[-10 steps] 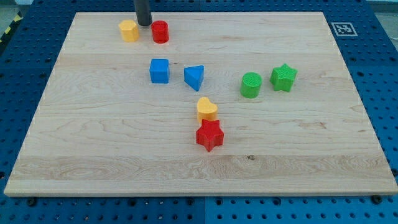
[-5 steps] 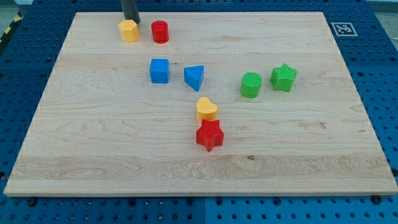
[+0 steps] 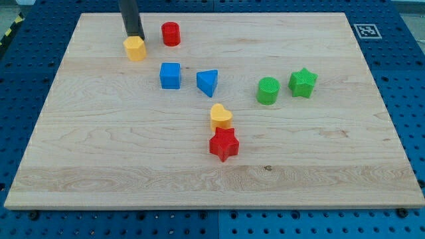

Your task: Push the yellow hexagon below the blue cube

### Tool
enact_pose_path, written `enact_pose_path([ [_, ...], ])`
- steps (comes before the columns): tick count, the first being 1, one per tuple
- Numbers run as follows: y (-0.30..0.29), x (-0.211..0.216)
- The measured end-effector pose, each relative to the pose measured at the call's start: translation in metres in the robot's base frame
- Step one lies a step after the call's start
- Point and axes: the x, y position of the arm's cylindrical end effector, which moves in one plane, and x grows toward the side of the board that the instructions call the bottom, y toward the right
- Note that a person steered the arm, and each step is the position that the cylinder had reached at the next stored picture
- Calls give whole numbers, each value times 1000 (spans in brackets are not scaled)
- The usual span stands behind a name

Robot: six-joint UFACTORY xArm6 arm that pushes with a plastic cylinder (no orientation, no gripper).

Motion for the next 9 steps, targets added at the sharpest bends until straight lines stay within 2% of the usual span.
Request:
enact_pose_path([
  [6,0,171],
  [8,0,255],
  [9,-21,262],
])
